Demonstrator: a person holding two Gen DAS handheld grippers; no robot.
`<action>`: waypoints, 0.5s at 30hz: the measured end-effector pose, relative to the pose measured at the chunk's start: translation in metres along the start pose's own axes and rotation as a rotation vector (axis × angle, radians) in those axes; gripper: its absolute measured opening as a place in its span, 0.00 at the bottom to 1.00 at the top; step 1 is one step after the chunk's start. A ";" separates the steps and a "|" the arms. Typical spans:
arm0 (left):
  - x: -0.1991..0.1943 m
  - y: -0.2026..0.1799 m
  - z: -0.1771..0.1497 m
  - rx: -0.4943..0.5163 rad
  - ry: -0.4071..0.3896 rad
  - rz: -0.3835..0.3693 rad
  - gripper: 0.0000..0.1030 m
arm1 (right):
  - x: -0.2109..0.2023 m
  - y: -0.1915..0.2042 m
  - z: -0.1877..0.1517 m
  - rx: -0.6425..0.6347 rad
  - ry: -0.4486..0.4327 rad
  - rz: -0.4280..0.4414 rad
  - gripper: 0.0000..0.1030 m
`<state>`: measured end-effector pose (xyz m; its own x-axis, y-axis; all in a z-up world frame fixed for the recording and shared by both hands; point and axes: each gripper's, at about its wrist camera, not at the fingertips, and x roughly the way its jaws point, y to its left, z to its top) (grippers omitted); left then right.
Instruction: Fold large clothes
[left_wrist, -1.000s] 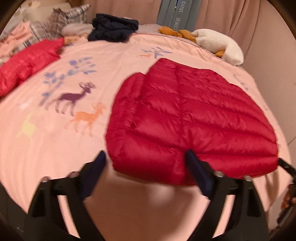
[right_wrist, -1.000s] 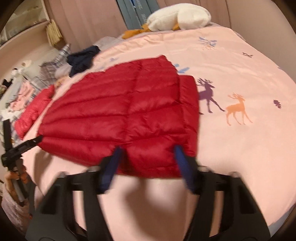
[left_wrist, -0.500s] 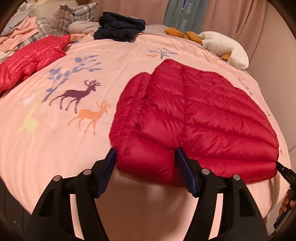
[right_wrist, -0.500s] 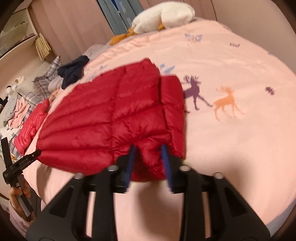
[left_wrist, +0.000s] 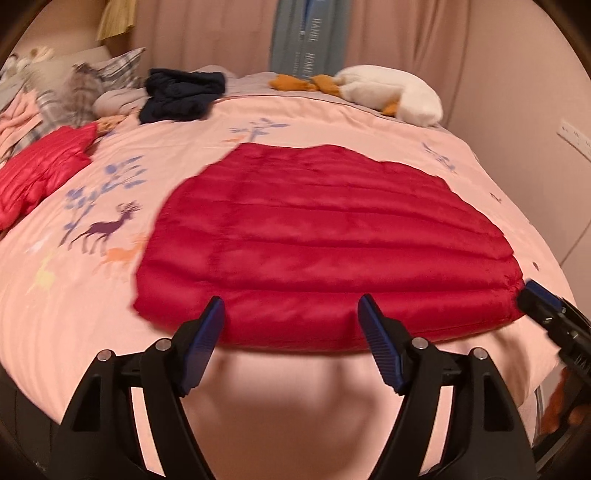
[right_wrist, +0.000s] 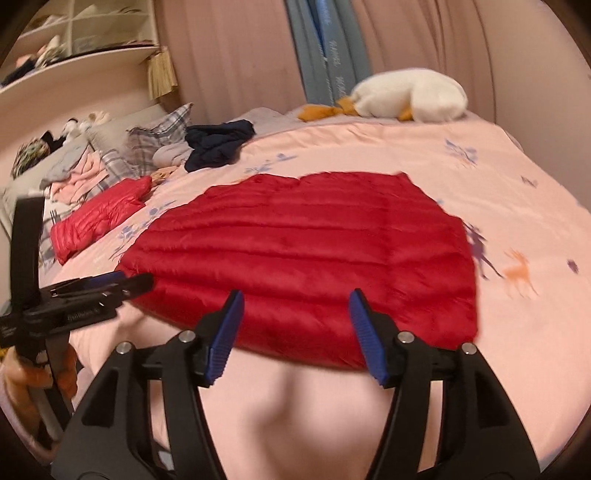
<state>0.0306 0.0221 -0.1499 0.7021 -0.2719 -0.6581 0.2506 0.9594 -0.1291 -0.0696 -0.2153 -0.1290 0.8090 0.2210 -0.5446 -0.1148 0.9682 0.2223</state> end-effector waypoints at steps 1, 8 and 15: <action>0.002 -0.006 0.001 0.011 -0.008 0.001 0.72 | 0.008 0.005 0.000 -0.010 0.000 -0.017 0.59; 0.041 -0.031 -0.006 0.102 0.051 0.057 0.73 | 0.058 0.007 -0.014 -0.055 0.128 -0.069 0.59; 0.030 -0.027 -0.009 0.086 0.052 0.034 0.73 | 0.036 0.007 -0.010 -0.017 0.108 -0.037 0.59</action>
<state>0.0387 -0.0110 -0.1726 0.6758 -0.2330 -0.6993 0.2850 0.9575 -0.0437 -0.0464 -0.1990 -0.1548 0.7461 0.1954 -0.6366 -0.0965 0.9776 0.1871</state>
